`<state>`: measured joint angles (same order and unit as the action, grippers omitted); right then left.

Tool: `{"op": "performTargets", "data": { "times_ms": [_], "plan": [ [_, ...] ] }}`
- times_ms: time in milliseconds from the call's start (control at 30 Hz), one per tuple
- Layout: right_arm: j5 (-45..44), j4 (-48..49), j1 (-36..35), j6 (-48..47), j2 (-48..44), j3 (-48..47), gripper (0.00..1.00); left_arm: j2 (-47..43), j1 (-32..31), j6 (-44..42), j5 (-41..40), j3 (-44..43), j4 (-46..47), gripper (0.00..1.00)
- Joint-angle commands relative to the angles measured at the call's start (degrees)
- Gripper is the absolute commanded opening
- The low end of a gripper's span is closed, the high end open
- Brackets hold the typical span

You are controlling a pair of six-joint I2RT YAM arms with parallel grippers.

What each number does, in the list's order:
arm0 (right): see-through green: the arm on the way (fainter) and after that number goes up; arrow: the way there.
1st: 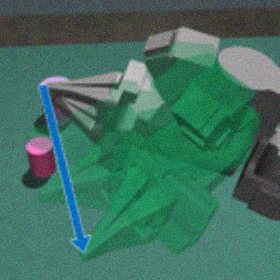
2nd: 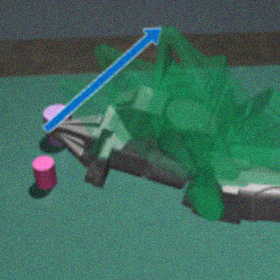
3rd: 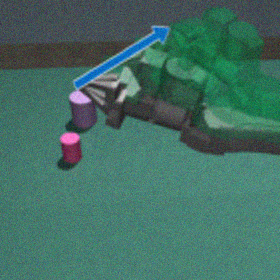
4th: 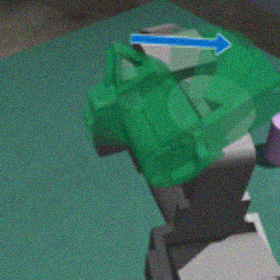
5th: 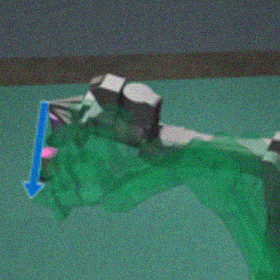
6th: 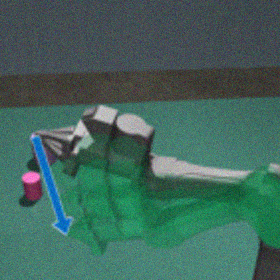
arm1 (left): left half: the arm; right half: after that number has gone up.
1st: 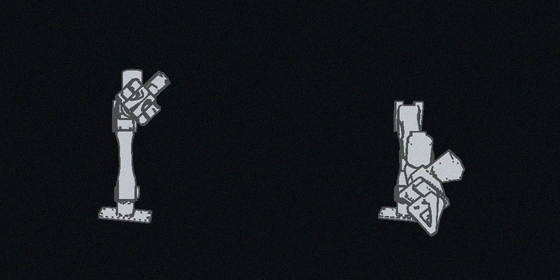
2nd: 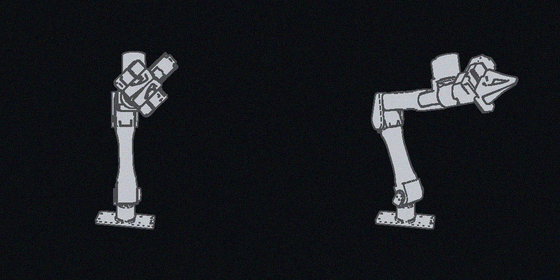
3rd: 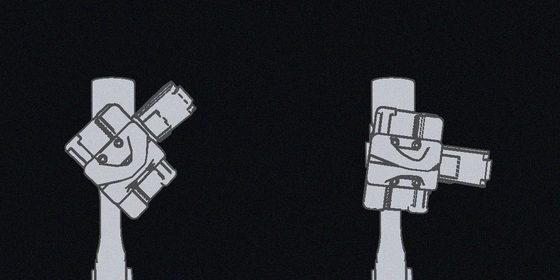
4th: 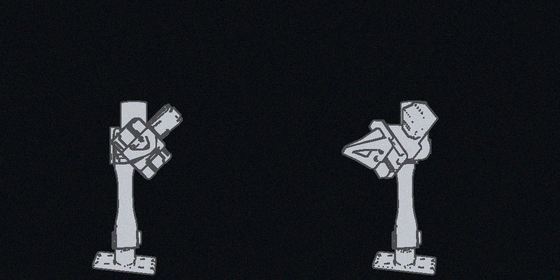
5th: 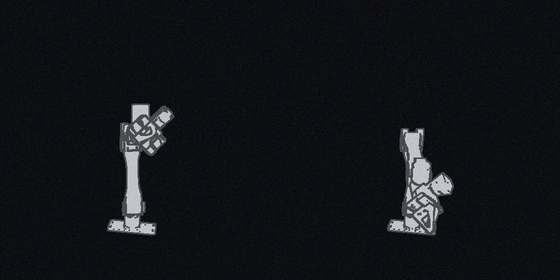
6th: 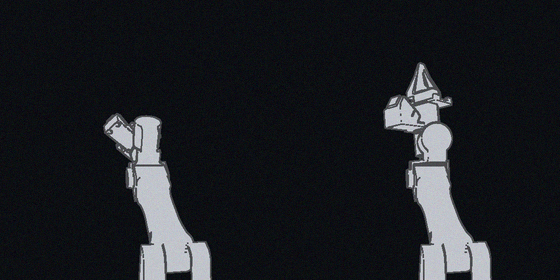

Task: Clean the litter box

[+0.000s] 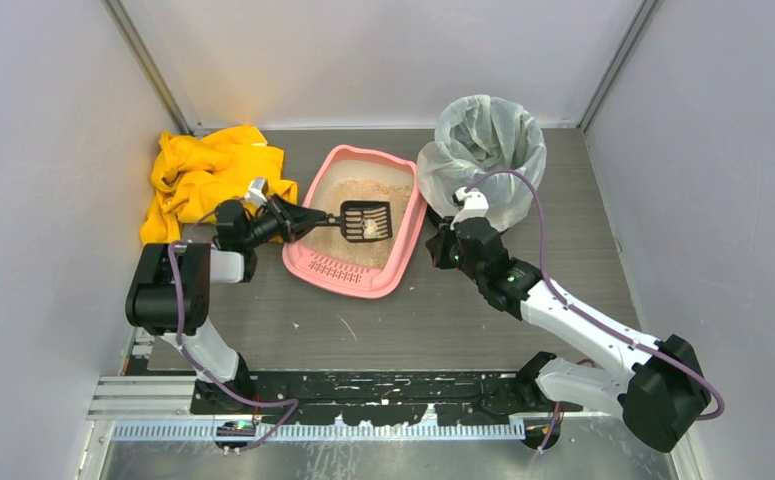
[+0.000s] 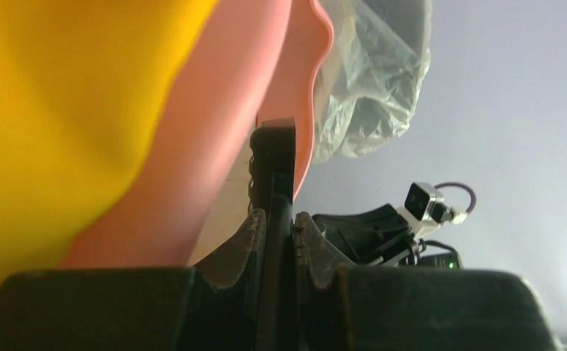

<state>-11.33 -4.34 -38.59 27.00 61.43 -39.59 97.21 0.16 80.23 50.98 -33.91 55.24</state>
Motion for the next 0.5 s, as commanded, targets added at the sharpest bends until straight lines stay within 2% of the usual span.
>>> {"op": "performTargets", "data": {
  "times_ms": [0, 100, 200, 267, 333, 400, 467],
  "plan": [
    [-0.2, 3.1, 0.4, 0.1, -0.4, -0.9, 0.01, -0.7, -0.5, 1.4, 0.1, 0.6, 6.2, 0.00],
    [0.6, 3.8, 0.4, 0.3, -0.3, -0.9, 0.01, -0.4, -0.4, 1.9, 1.4, 0.1, 7.2, 0.00],
    [-0.2, 2.7, 0.4, -0.2, -0.3, -1.2, 0.01, -1.5, 3.5, 0.8, 1.6, 0.4, 5.4, 0.00],
    [-0.1, 3.1, 0.4, -0.3, -0.5, -0.8, 0.01, -1.3, 2.1, -0.5, 2.1, -0.7, 3.1, 0.00],
    [0.0, 3.3, 0.5, -0.3, 0.0, -0.9, 0.01, -1.0, 1.1, -0.1, 1.9, -0.5, 3.8, 0.00],
    [0.0, 3.1, 0.5, -0.1, 0.2, -1.0, 0.01, -0.6, 3.6, 0.7, 1.3, 0.6, 5.3, 0.00],
    [0.5, 3.9, 0.5, 0.4, -0.1, -0.6, 0.01, 0.5, 3.5, 1.9, 1.8, 0.4, 6.5, 0.00]
  ]
}}
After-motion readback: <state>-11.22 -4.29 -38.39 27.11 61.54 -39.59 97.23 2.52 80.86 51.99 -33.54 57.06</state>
